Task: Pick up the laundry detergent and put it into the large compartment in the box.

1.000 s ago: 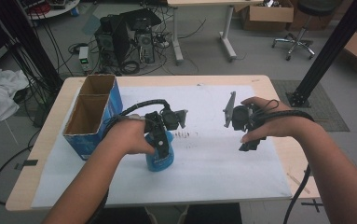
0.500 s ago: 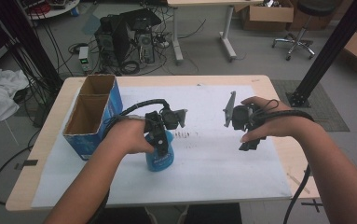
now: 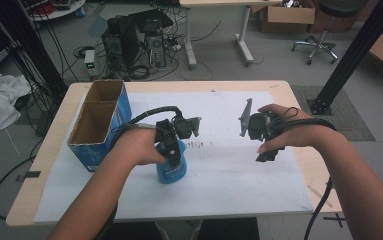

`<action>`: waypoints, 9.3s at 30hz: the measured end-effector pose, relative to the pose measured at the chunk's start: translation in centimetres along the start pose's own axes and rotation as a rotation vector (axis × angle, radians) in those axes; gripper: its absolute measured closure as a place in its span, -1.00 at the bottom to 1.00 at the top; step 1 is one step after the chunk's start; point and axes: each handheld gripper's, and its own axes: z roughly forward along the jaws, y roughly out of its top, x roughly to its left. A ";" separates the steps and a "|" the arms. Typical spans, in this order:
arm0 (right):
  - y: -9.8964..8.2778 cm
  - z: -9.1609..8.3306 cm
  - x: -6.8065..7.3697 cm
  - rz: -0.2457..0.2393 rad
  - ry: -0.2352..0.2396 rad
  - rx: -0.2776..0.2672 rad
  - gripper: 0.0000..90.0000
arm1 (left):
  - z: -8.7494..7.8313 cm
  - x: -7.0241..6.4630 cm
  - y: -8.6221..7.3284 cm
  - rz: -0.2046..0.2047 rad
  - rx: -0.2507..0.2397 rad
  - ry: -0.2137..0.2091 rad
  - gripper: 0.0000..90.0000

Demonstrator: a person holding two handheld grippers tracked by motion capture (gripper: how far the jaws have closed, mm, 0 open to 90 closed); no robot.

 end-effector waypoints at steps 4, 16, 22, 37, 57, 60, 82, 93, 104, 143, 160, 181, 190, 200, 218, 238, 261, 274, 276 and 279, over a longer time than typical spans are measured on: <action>0.0 0.0 0.0 0.002 0.000 0.001 -0.64 | 0.0 0.0 0.0 -0.002 -0.003 0.009 -0.28; 0.1 0.5 -0.1 0.001 0.009 0.001 -0.64 | 0.2 0.0 -0.1 -0.013 -0.017 0.028 -0.17; 0.2 0.6 -0.2 -0.001 0.010 0.001 -0.64 | 0.2 0.1 0.0 -0.018 -0.009 0.027 -0.15; 0.1 0.5 0.0 0.005 0.006 0.000 -0.64 | -0.4 -0.5 0.0 -0.030 -0.009 0.047 -0.14; 0.7 0.2 0.2 -0.008 -0.002 -0.003 -0.64 | -7.6 1.7 -1.7 -0.255 -0.075 0.008 -0.14; 0.8 0.1 0.2 -0.011 -0.004 -0.001 -0.64 | -9.3 2.4 -2.2 -0.302 -0.068 0.013 -0.14; 0.7 -0.2 0.3 -0.005 -0.006 0.003 -0.64 | -16.2 6.9 -6.1 -0.558 -0.094 0.007 -0.14; 0.9 -0.2 0.0 -0.006 -0.003 0.000 -0.64 | -18.3 8.7 -10.1 -0.688 -0.093 0.014 -0.15; 1.5 0.3 -0.3 -0.017 0.002 0.010 -0.64 | -20.3 10.8 -13.9 -0.843 -0.062 0.041 -0.14; 1.4 0.0 -0.3 -0.015 0.001 0.007 -0.64 | -15.0 14.6 -16.8 -1.007 -0.024 0.024 -0.14; 1.7 0.2 -0.2 -0.025 0.000 0.015 -0.64 | -10.6 15.1 -17.0 -1.020 0.006 0.021 -0.14; 1.6 0.3 -0.1 -0.020 -0.001 0.013 -0.64 | -5.3 15.5 -16.8 -1.011 0.011 0.001 -0.14; 1.7 0.4 -0.1 -0.022 0.003 0.014 -0.64 | -3.0 15.6 -16.8 -1.010 0.032 -0.019 -0.14; 1.5 0.6 -0.1 -0.019 0.011 0.023 -0.64 | -1.2 15.8 -16.6 -1.007 0.034 -0.026 -0.15; 1.9 0.8 -0.1 -0.020 0.012 0.020 -0.64 | 0.2 15.7 -16.6 -1.008 0.053 -0.015 -0.15; 1.8 0.7 0.2 -0.013 0.002 0.025 -0.64 | -0.9 15.4 -16.5 -1.012 0.025 0.010 -0.29; 1.6 0.3 0.6 -0.011 -0.010 0.017 -0.64 | -2.7 15.0 -16.3 -1.012 0.005 0.044 -0.40; 1.7 0.0 0.9 -0.017 -0.017 0.008 -0.64 | -4.7 14.4 -16.6 -1.018 -0.014 0.069 -0.49; 1.8 -0.1 0.9 -0.017 -0.017 0.010 -0.64 | -4.9 14.3 -16.7 -1.021 -0.008 0.073 -0.53; 1.8 -0.1 1.0 -0.019 -0.019 0.007 -0.64 | -5.2 14.2 -16.9 -1.022 -0.009 0.077 -0.59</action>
